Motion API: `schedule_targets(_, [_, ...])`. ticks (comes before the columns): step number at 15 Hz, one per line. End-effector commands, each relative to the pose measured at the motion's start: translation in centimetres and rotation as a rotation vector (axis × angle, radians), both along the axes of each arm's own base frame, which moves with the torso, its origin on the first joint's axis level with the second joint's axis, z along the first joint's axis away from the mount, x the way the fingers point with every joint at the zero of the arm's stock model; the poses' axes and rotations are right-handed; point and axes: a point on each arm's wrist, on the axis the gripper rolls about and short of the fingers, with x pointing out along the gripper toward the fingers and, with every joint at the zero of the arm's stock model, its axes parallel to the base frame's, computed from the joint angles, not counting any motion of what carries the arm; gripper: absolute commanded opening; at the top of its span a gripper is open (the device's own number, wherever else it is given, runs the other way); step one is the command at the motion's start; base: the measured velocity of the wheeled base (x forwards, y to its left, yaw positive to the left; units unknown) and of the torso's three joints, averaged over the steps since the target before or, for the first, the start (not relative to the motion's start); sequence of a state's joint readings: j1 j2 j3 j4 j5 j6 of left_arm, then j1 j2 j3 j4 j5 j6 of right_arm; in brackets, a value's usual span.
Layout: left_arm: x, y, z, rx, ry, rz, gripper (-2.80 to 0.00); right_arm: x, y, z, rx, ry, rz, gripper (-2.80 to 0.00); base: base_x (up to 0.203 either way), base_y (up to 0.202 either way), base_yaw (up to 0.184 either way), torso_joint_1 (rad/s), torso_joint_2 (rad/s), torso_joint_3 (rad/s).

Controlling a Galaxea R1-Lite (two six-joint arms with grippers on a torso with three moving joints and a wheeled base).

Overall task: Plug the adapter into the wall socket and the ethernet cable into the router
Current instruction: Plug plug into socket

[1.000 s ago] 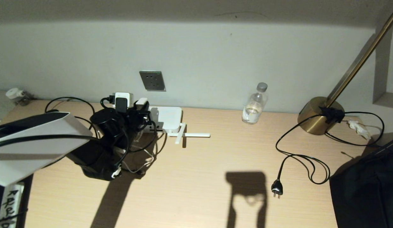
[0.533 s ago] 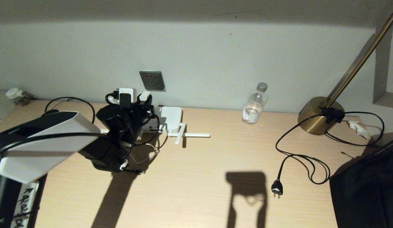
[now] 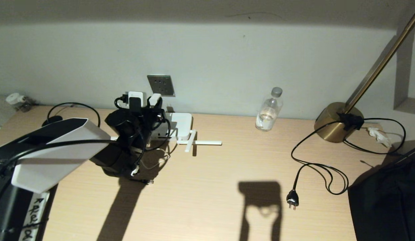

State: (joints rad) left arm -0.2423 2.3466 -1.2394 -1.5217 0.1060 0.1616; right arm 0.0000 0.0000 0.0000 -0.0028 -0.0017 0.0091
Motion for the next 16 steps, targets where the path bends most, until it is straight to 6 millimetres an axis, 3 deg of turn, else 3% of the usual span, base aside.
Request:
schedule_targets(1, [-0.4,-0.1,0.2,0.001,-0.002,-0.002,-2.8,0.0,0.0,0.0,0.0,0.001,0.0,-2.8,0.0,0.0,0.0,0.0,0.0,0.0])
schedule_targets(7, [-1.6,0.1,0.3,0.008,0.028,-0.004,-2.8,0.0,0.0,0.0,0.0,0.001,0.0,-2.8,0.0,0.0,0.0,0.0,0.0,0.0])
schedule_targets(16, [-0.8,-0.1,0.8,0.001,-0.011,-0.016,-2.8,0.0,0.0,0.0,0.0,0.001,0.0,-2.8,0.0,0.0,0.0,0.0,0.0,0.0])
